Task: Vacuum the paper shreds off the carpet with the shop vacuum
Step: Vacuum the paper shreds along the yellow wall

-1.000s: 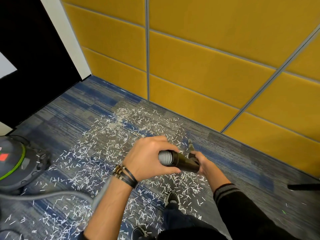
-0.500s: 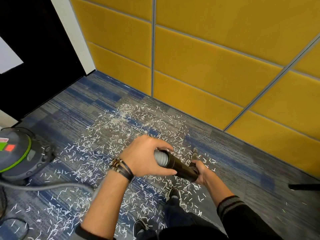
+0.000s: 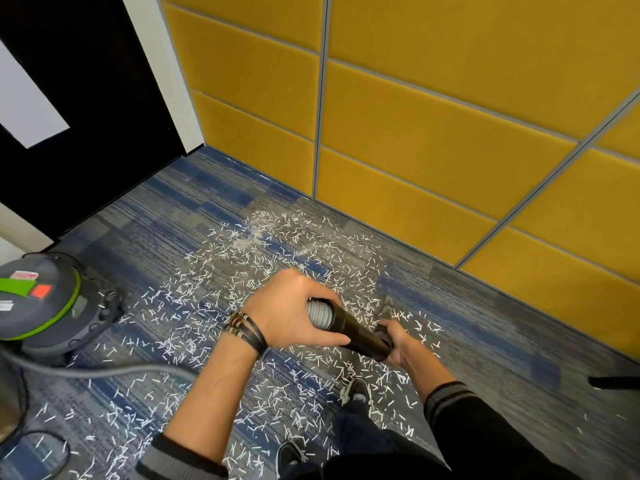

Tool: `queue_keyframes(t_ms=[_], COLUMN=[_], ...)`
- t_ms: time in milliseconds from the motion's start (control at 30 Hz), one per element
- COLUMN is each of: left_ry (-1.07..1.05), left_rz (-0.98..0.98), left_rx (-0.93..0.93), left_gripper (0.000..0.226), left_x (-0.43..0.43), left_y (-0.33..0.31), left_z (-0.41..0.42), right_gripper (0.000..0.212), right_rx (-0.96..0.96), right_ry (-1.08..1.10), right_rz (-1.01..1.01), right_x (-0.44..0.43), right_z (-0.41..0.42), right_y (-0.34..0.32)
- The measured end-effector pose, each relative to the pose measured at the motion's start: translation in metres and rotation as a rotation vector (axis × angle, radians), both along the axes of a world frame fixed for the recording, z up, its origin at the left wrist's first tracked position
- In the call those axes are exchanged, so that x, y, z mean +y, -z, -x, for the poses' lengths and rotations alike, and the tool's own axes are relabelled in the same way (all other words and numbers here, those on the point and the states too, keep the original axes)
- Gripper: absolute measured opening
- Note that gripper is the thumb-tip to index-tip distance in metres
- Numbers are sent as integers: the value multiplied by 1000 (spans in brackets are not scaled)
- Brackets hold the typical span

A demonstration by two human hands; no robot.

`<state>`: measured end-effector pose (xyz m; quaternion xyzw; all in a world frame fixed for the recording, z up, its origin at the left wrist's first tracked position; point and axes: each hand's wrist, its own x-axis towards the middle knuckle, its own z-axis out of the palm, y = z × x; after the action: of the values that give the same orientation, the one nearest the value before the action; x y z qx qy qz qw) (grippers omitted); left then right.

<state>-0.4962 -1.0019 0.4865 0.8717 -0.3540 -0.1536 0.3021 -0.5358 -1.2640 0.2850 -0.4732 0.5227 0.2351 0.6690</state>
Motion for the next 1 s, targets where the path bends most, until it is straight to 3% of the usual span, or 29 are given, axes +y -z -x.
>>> queue_keyframes(t_ms=[233,433,733,867,1000], left_ry=[-52,-3,39,34,38], left_rz=[22,28,-83,-44,23], left_rx=[19,-37,-91,-44,-42], left_gripper=[48,48,50,45,47], left_x=[18,9,9,24,2], left_y=[27,22,12,-17,-29], left_z=[21,11,-63,-113,-153], right_gripper=[22,19,15,13,13], right_rx=[23,-59,24,-22,-62], right_ry=[-33,131,113,142,183], right_rz=[58,65,-55,-159,-132], right_x=[-7,-16,18,25,-1], right_z=[23,5,-69,-106,-140], right_y=[0,-6,16,9,0])
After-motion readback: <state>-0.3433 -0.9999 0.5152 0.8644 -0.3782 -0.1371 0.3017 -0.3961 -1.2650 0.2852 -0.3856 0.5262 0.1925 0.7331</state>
